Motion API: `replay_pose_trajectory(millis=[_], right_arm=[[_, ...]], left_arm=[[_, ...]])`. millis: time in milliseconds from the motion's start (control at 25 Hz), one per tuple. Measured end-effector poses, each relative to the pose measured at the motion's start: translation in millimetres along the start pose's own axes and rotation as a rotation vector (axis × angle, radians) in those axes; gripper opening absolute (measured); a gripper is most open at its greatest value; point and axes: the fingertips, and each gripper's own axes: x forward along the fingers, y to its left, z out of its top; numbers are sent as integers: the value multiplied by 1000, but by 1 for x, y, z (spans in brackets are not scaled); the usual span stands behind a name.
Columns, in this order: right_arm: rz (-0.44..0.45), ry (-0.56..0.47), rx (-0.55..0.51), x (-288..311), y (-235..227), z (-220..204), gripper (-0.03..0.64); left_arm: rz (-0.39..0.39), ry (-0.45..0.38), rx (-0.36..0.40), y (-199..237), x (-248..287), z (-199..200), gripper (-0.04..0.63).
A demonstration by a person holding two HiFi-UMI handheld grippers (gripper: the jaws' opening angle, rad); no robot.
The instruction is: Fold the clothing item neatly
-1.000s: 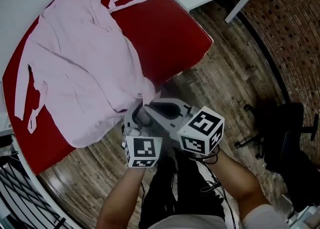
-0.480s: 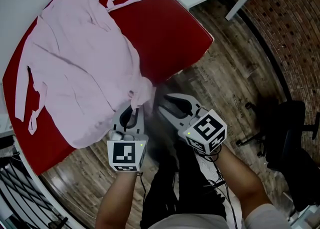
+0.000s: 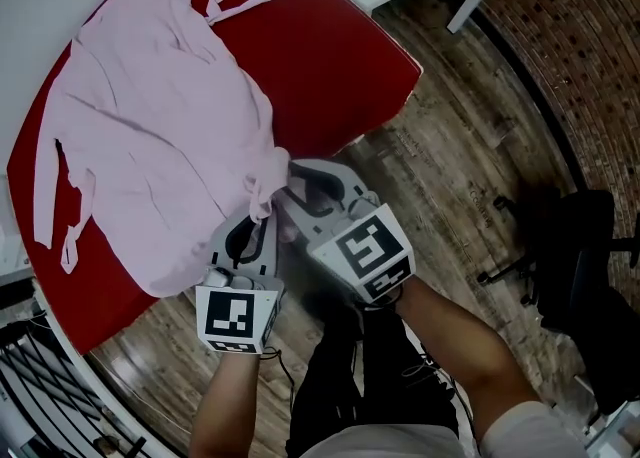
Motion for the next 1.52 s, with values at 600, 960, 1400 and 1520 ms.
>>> replay_pose_trajectory(millis=[600, 960, 1400, 1520], right_arm=[[-202, 48, 86, -56, -56, -45, 37], [-321, 190, 89, -109, -75, -113, 37], [-394, 275, 205, -139, -83, -174, 37], [-400, 272, 265, -137, -83, -182, 37]], left_arm=[[-163, 85, 327, -45, -1, 3, 17], [-315, 179, 624, -101, 14, -32, 17], [-395, 228, 689, -126, 27, -64, 31], [-416, 238, 649, -126, 23, -73, 88]])
